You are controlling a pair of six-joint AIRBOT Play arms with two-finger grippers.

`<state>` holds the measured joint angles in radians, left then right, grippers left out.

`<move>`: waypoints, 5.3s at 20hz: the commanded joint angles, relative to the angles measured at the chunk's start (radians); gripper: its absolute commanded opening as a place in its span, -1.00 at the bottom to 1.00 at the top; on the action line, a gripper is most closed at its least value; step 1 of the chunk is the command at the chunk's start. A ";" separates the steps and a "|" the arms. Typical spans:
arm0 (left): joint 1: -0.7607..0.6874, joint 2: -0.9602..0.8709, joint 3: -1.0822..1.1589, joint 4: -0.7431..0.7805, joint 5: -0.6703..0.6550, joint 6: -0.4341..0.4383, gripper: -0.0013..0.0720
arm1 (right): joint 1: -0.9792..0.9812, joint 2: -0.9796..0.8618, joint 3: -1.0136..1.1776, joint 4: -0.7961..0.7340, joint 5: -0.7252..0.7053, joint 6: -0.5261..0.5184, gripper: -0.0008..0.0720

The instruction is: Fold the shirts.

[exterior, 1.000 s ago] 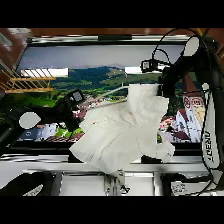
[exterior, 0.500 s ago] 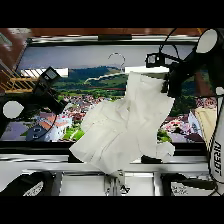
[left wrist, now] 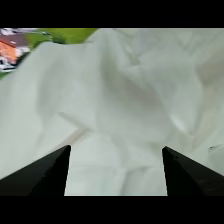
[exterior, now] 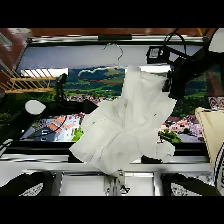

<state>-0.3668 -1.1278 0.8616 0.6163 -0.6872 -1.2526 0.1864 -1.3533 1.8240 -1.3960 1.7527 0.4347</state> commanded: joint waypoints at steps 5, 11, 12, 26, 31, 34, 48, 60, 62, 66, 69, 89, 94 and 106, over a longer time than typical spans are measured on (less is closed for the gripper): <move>-0.107 -0.227 -0.013 -0.670 0.099 0.241 0.90 | 0.075 0.030 0.001 -0.079 -0.001 0.060 -0.80; -0.129 -0.312 -0.013 -0.969 0.048 0.415 0.89 | 0.075 0.036 0.001 -0.080 -0.002 0.106 -0.80; -0.141 -0.325 -0.012 -1.033 0.048 0.446 0.88 | 0.075 0.036 0.001 -0.080 -0.002 0.116 -0.80; -0.011 -0.381 0.070 -1.289 0.021 0.692 -0.84 | 0.074 0.036 0.001 -0.116 0.001 0.209 -0.80; 0.136 -0.282 0.071 -1.249 0.021 0.692 -0.84 | 0.074 0.040 0.001 -0.109 -0.074 0.220 -0.80; 0.211 -0.241 0.071 -1.226 0.021 0.691 -0.84 | 0.074 0.055 0.002 -0.060 -0.129 0.220 -0.80; 0.389 -0.225 0.081 -1.226 -0.137 0.691 -0.84 | 0.074 0.067 0.002 0.121 -0.089 0.181 -0.81; 0.422 -0.225 0.161 -1.224 -0.216 0.691 -0.84 | 0.074 0.067 0.002 0.024 -0.077 0.182 -0.81; 0.422 -0.225 0.161 -1.195 -0.215 0.691 -0.84 | 0.074 0.067 0.002 0.024 -0.101 0.188 -0.81; 0.425 -0.228 0.161 -1.110 -0.184 0.638 -0.84 | 0.074 0.067 0.002 0.027 -0.108 0.189 -0.81; 0.425 -0.228 0.161 -1.084 -0.150 0.627 -0.85 | 0.074 0.067 0.002 0.032 -0.108 0.189 -0.81; 0.448 -0.228 0.194 -1.078 -0.169 0.627 -0.84 | 0.074 0.067 0.002 0.032 -0.060 0.204 -0.81; 0.447 -0.228 0.194 -1.078 -0.164 0.627 -0.84 | 0.074 0.067 0.002 0.063 -0.096 0.209 -0.81; 0.447 -0.223 0.198 -1.129 -0.249 0.705 -0.84 | 0.075 0.041 0.002 0.043 -0.027 0.291 -0.81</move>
<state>0.0799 -1.3537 1.0573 -0.4732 -0.8932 -0.6056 0.2607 -1.2984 1.8252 -1.3487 1.6928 0.6952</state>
